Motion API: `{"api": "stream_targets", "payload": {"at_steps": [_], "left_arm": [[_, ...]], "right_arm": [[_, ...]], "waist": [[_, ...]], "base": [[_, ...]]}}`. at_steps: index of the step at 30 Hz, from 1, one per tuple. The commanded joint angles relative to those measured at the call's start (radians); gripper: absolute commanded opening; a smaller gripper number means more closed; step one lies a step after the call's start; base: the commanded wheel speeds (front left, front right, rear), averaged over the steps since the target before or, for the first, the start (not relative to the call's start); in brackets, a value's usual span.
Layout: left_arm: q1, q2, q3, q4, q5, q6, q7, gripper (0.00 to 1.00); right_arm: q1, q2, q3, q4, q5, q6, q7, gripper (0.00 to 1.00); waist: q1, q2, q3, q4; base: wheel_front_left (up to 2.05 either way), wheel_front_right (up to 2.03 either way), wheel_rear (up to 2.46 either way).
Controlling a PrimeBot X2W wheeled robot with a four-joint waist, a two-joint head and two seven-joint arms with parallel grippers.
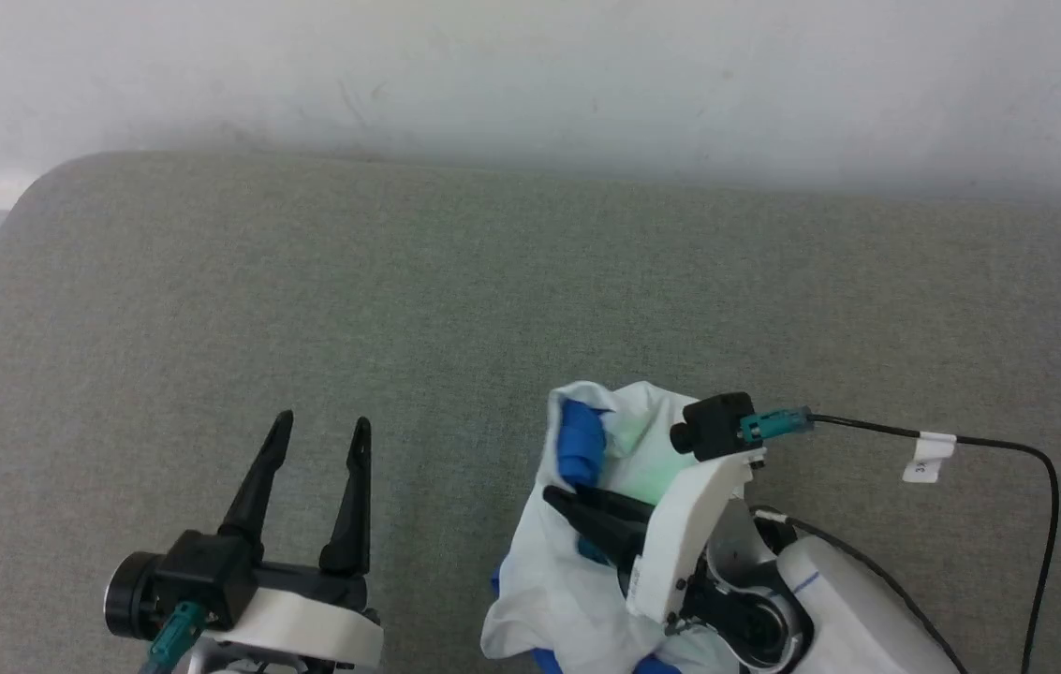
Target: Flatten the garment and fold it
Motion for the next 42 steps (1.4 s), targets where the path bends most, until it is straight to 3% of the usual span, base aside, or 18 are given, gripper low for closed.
{"api": "stream_targets", "payload": {"at_steps": [1, 5, 9, 12, 15, 19, 23, 29, 36, 39, 42], "left_arm": [[-0.015, -0.005, -0.002, 0.003, 0.002, -0.007, -0.005, 1.00], [-0.017, -0.008, -0.002, 0.008, 0.008, -0.010, -0.005, 1.00], [-0.011, -0.009, 0.010, 0.009, 0.012, -0.011, -0.005, 1.00], [-0.003, -0.011, 0.022, 0.010, 0.015, -0.008, -0.005, 1.00], [0.005, -0.013, 0.030, 0.011, 0.017, -0.003, -0.005, 1.00], [0.015, -0.016, 0.042, 0.014, 0.015, 0.004, -0.005, 1.00], [0.029, -0.018, 0.062, 0.018, 0.013, 0.015, -0.005, 1.00], [0.043, -0.019, 0.087, 0.039, 0.011, 0.023, -0.005, 1.00], [0.042, -0.021, 0.114, 0.057, -0.002, 0.027, -0.005, 1.00], [0.036, -0.022, 0.118, 0.065, -0.007, 0.026, -0.005, 1.00], [0.029, -0.023, 0.124, 0.069, -0.011, 0.025, -0.005, 1.00]], "right_arm": [[-0.024, 0.002, 0.014, 0.020, 0.004, 0.000, -0.023, 1.00], [-0.087, 0.002, 0.089, 0.101, 0.007, 0.000, -0.115, 1.00], [-0.145, 0.002, 0.169, 0.104, -0.055, 0.000, -0.194, 1.00], [-0.174, -0.016, 0.208, 0.081, -0.175, 0.000, -0.267, 1.00], [-0.171, -0.052, 0.184, 0.041, -0.322, 0.000, -0.373, 1.00], [-0.094, -0.077, 0.037, -0.027, -0.511, 0.000, -0.475, 1.00], [0.029, -0.079, -0.141, -0.143, -0.636, 0.000, -0.494, 1.00], [0.214, -0.074, -0.369, -0.335, -0.717, 0.000, -0.465, 1.00], [0.389, -0.039, -0.590, -0.465, -0.721, 0.000, -0.385, 1.00], [0.434, -0.025, -0.666, -0.453, -0.659, 0.000, -0.294, 1.00], [0.444, -0.013, -0.697, -0.394, -0.515, 0.000, -0.152, 1.00]], "waist": [[-0.0001, -0.0001, 0.011, 0.009], [-0.0001, -0.0001, 0.017, 0.009], [-0.0001, -0.0001, 0.012, -0.004], [-0.0001, -0.0001, 0.004, -0.021], [-0.0001, -0.0001, -0.006, -0.040], [-0.0001, -0.0001, -0.021, -0.067], [-0.0001, -0.0001, -0.031, -0.100], [-0.0001, -0.0001, -0.046, -0.128], [-0.0001, -0.0001, -0.045, -0.144], [-0.0001, -0.0001, -0.039, -0.144], [-0.0001, -0.0001, -0.032, -0.143]], "base": [[0.00, 0.00, 0.00], [0.00, 0.00, 0.00], [0.00, 0.00, 0.00], [0.00, 0.00, 0.00], [0.00, 0.00, 0.00], [0.00, 0.00, 0.00], [0.00, 0.00, 0.00], [0.00, 0.00, 0.00], [0.00, 0.00, 0.00], [0.00, 0.00, 0.00], [0.00, 0.00, 0.00]]}}
